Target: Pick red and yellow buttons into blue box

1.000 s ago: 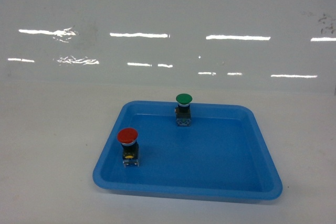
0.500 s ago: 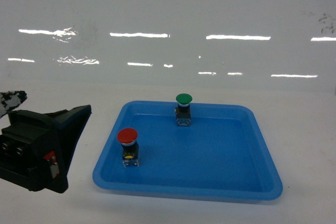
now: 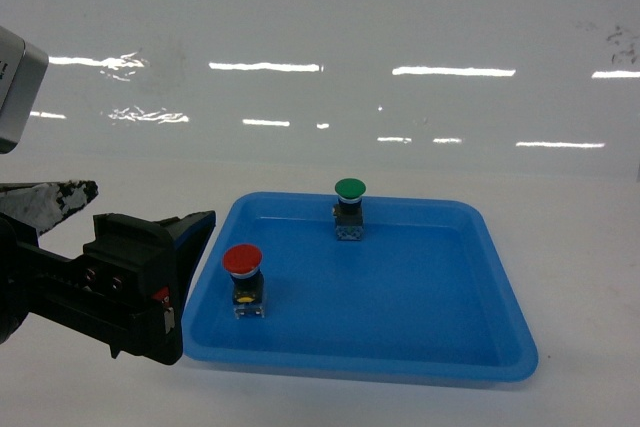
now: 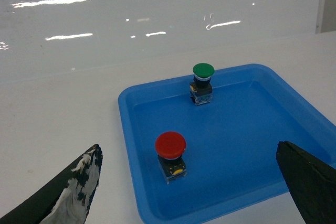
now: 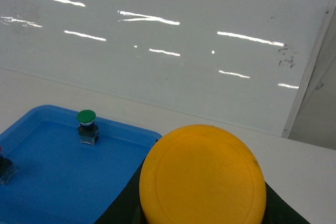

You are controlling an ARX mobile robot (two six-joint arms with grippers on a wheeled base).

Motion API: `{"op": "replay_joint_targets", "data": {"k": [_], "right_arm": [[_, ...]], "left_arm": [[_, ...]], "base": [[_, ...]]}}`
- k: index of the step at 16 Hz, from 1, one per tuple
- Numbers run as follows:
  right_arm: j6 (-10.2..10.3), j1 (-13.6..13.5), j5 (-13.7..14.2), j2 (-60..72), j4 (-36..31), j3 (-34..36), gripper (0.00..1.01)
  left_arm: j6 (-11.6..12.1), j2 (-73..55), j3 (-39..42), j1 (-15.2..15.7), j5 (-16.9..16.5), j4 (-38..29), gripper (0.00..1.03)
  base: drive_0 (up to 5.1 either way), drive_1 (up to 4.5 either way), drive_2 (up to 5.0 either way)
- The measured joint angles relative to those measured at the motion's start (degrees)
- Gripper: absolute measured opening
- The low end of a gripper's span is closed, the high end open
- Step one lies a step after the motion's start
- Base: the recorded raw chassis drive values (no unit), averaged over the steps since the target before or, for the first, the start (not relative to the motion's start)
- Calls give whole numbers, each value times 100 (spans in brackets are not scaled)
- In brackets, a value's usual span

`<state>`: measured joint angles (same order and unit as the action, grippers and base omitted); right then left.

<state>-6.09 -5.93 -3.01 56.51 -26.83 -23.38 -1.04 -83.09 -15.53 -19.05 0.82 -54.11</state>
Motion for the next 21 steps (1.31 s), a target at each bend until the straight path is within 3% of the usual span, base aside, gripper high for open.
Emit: {"op": "replay_joint_targets", "data": {"k": [3, 7, 12, 16, 18, 21], "right_arm": [[0, 0, 0, 0, 0, 0, 27], [0, 0, 2, 0, 0, 0, 27], [0, -2, -2, 0, 0, 0, 27], [0, -2, -2, 0, 2, 0, 27], [0, 0, 0, 0, 2, 0, 27], [0, 0, 0, 0, 2, 0, 27]], "left_arm": [[0, -2, 0, 0, -2, -15, 98], [15, -973, -527, -33, -645, -407, 98], [251, -1794, -1016, -31, -907, -350, 98], [352, -2601, -1556, -140, -955, -343, 98], [498, -2758, -1628, -138, -697, -393, 98], [599, -2747, -1628, -138, -638, -417, 98]], "base": [[0, 0, 0], [0, 0, 0], [0, 0, 0], [0, 0, 0], [0, 0, 0], [0, 0, 0]]}}
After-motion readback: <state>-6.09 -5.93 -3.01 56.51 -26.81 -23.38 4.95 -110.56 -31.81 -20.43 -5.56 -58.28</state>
